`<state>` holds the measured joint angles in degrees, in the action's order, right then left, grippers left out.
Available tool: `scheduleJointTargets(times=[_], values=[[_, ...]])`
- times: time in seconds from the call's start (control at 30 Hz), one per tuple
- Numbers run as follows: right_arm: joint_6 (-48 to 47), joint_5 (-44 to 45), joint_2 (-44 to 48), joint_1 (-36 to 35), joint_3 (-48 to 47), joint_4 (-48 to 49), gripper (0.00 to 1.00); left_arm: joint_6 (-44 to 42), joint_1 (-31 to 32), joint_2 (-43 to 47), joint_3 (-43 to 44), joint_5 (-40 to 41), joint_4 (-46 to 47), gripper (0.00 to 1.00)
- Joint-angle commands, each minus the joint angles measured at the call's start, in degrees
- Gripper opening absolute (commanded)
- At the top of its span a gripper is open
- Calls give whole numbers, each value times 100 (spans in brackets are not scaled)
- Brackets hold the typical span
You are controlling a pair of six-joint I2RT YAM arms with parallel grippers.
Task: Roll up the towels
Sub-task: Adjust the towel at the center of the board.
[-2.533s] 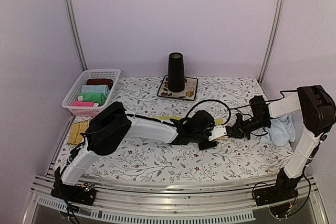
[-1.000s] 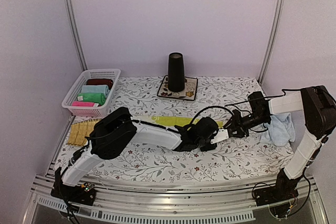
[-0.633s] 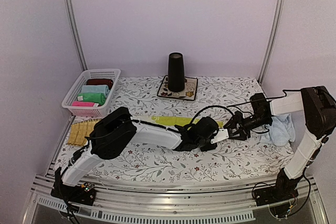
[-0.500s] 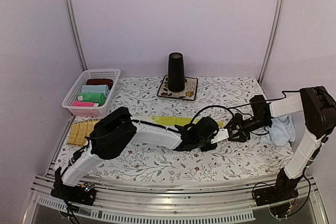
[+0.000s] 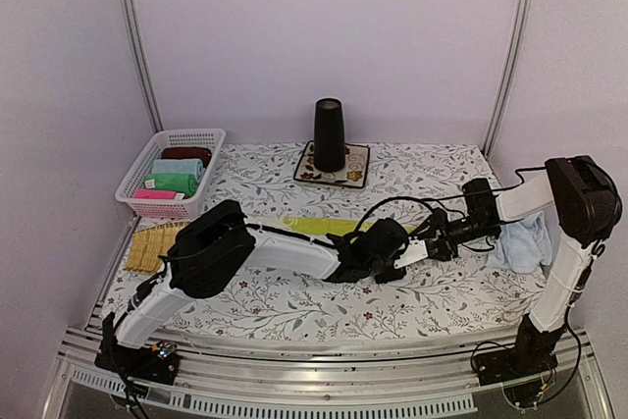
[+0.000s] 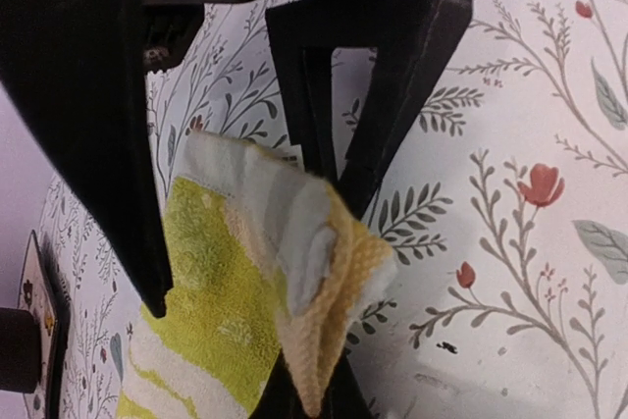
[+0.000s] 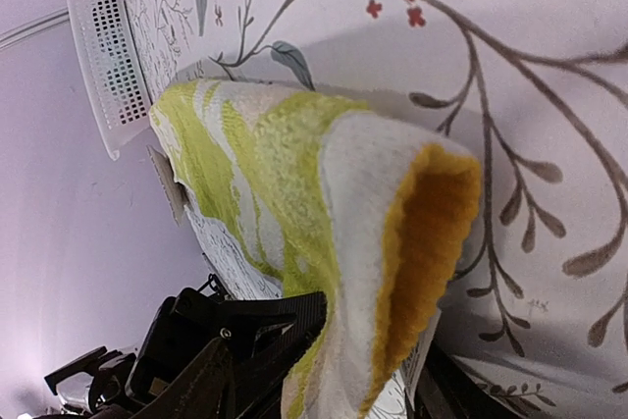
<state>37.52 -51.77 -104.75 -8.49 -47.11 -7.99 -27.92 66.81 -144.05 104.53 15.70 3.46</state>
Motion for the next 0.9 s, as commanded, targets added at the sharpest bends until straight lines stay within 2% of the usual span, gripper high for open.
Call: scheduleJointTargets(times=[0.0, 0.33, 0.67, 0.8, 0.87], values=[[24, 272, -356, 23, -52, 217, 58, 52, 12, -18, 26, -146, -232, 0], [-97, 158, -566, 76, 195, 679, 44, 59, 5, 39, -91, -147, -232, 0], [103, 61, -722, 81, 186, 1108, 47, 101, -4, 35, -95, -208, -250, 0], [142, -1, -800, 76, 148, 1148, 44, 109, -10, 43, -108, -216, -247, 0], [130, -3, -804, 76, 126, 1116, 39, 116, -18, 35, -103, -219, -250, 0]])
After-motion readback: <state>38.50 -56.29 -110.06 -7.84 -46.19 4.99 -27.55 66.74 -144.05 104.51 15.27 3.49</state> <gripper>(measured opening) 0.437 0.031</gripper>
